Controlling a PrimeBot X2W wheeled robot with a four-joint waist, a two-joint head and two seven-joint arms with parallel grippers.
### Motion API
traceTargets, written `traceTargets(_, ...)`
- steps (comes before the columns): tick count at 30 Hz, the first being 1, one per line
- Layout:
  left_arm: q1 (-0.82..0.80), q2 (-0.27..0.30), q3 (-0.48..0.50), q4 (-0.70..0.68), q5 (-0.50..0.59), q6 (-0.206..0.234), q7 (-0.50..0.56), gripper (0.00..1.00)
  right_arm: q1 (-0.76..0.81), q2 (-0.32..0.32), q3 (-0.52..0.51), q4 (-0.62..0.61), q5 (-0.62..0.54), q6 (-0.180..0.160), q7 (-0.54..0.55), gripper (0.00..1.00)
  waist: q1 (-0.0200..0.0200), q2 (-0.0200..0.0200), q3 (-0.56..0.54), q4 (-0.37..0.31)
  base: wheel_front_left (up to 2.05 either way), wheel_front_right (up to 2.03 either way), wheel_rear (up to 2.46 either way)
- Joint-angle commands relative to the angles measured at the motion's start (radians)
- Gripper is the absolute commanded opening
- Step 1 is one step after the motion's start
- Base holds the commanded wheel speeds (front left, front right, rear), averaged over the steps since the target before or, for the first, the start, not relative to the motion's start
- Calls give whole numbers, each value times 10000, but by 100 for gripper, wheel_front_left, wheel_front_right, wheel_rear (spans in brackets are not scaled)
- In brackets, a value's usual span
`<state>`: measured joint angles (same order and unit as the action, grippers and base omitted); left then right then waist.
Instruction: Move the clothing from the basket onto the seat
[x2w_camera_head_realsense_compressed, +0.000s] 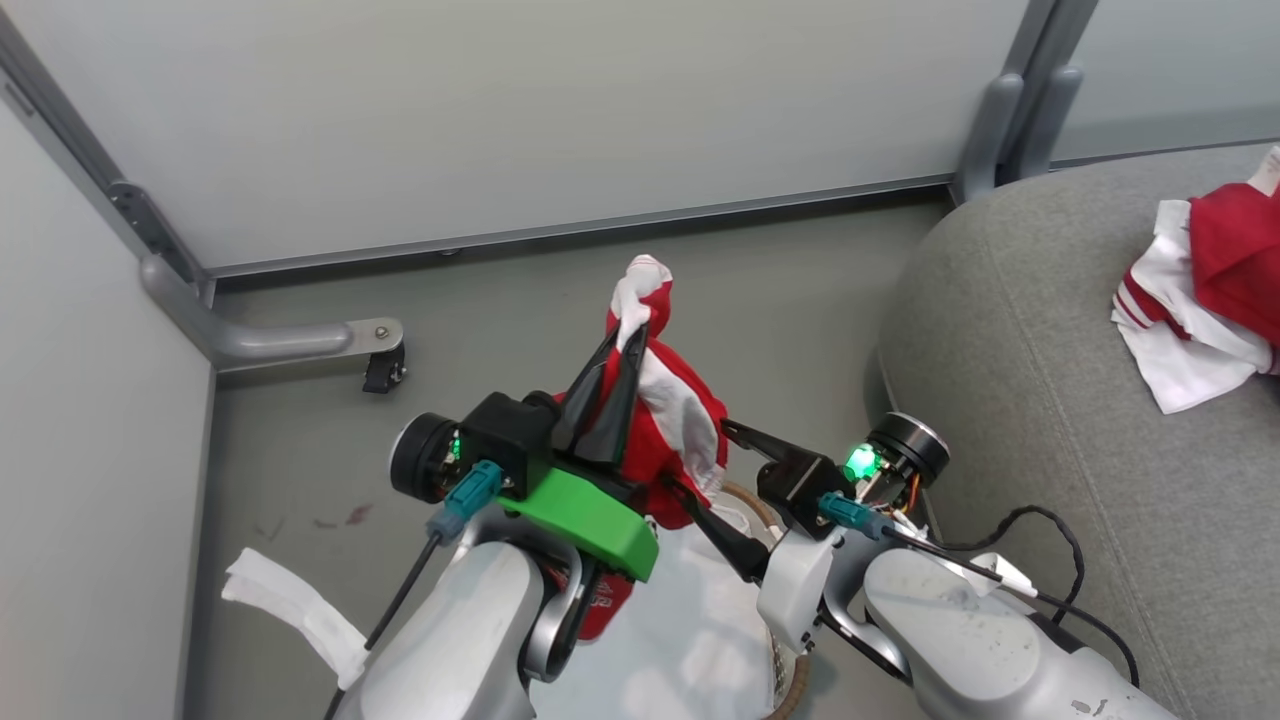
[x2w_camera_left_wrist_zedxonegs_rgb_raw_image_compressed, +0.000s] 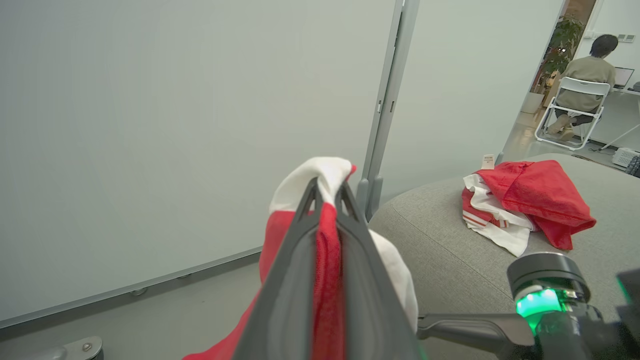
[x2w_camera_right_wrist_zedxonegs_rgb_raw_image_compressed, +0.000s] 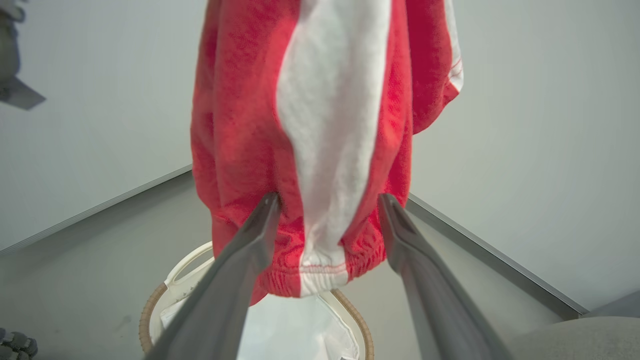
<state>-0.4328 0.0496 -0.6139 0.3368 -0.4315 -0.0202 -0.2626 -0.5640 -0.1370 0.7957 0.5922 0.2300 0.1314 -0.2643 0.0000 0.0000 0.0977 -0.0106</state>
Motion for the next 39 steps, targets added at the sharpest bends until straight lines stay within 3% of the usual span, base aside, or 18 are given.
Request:
traceTargets(1, -180, 22, -91, -29, -74, 41, -31, 0, -66, 61, 107, 232, 123, -14, -1, 100, 0, 0, 19, 189, 0, 0, 0)
traceTargets(13, -523, 17, -1229, -213, -423, 178, -31, 0, -281, 514, 475, 1531, 463, -14, -3, 100, 0, 0, 98, 816, 0, 0, 0)
traceTargets(14, -549, 20, -1293, -205, -435, 184, -31, 0, -263, 545, 415, 1525, 459, -14, -3, 62, 0, 0, 113, 847, 0, 0, 0)
traceTargets(15, -556, 20, -1345, -196, -463, 197, -31, 0, -254, 561, 383, 1515, 439, -14, -1, 37, 0, 0, 126, 868, 0, 0, 0)
traceTargets(16, -566, 20, -1410, -173, -487, 211, -31, 0, -235, 586, 335, 1464, 426, -14, -3, 0, 0, 0, 140, 890, 0, 0, 0)
traceTargets(31, -460, 17, -1248, 21, -486, 370, -33, 0, 402, 642, -352, 1359, 496, -14, -1, 0, 0, 0, -2, 686, 0, 0, 0)
traceTargets(32, -414, 19, -1191, 39, -475, 405, -33, 32, 459, 636, -396, 1333, 484, -14, -1, 0, 0, 0, -22, 634, 0, 0, 0)
traceTargets(33, -334, 20, -1127, 87, -507, 396, -33, 100, 535, 629, -457, 1302, 477, -14, -1, 0, 0, 0, -54, 548, 0, 0, 0)
traceTargets(39, 27, 22, -580, 396, -206, 498, -17, 100, 958, 470, -923, 824, 507, -14, -3, 0, 0, 0, -150, -198, 0, 0, 0)
